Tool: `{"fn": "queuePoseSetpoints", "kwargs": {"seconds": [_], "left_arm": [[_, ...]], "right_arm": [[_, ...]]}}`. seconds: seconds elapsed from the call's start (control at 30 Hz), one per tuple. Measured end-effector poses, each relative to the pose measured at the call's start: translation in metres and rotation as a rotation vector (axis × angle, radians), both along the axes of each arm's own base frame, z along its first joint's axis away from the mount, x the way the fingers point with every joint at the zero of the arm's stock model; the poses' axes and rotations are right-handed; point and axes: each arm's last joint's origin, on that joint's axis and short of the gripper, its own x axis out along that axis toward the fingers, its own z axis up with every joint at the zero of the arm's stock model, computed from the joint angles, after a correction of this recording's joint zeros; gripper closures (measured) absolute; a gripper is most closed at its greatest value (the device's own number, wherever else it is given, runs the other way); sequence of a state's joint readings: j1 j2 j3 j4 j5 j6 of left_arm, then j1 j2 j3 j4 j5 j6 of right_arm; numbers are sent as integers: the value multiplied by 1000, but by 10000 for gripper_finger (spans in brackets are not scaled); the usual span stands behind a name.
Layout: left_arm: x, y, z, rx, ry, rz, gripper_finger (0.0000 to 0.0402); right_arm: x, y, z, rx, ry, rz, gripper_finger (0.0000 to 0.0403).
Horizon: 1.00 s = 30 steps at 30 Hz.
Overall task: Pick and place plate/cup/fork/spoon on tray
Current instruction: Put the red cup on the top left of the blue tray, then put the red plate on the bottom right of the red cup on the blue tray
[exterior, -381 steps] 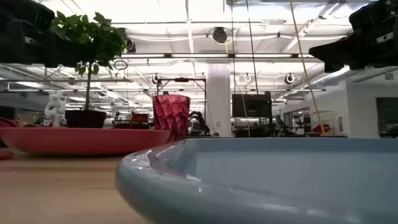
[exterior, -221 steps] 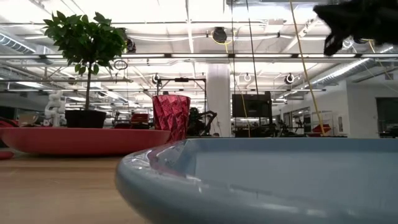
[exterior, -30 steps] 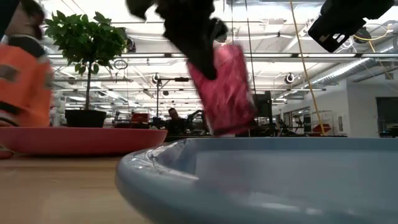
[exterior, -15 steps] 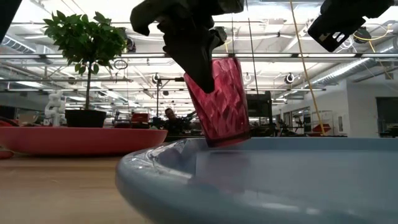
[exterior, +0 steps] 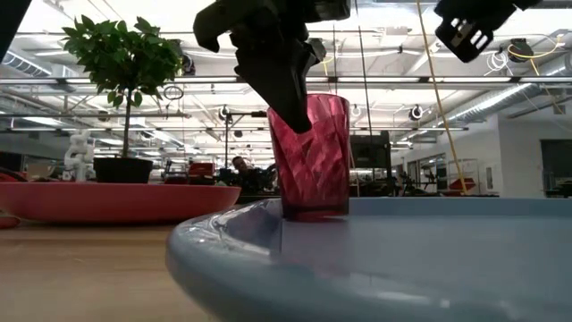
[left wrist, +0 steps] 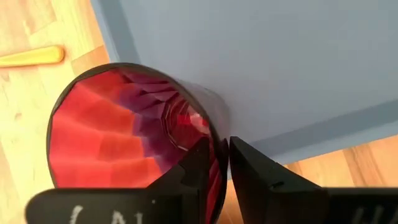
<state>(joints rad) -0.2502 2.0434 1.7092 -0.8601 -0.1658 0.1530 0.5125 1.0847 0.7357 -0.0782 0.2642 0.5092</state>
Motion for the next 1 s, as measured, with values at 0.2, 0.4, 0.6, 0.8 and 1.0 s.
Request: {"fn": "queuePoseSetpoints", "kwargs": {"seconds": [0.2,0.4,0.6,0.8,1.0], "left_arm": [[3,-1,2,-24,-42,29,334],[5,-1,2,-42,-57,41,334],[4,-1,2,-52,-53,67,329],[-3,2,19,-35,-89,142,289],[-14,5,47,-69,-172,221,262]], "right_arm": [[3,1,6,-1,-65,19,403],[3,2,7,6,-77,19,403],[3,2,7,3,-77,21,403],[3,2,7,-19,-81,32,403],[3,2,7,-32,-88,40,403]]}}
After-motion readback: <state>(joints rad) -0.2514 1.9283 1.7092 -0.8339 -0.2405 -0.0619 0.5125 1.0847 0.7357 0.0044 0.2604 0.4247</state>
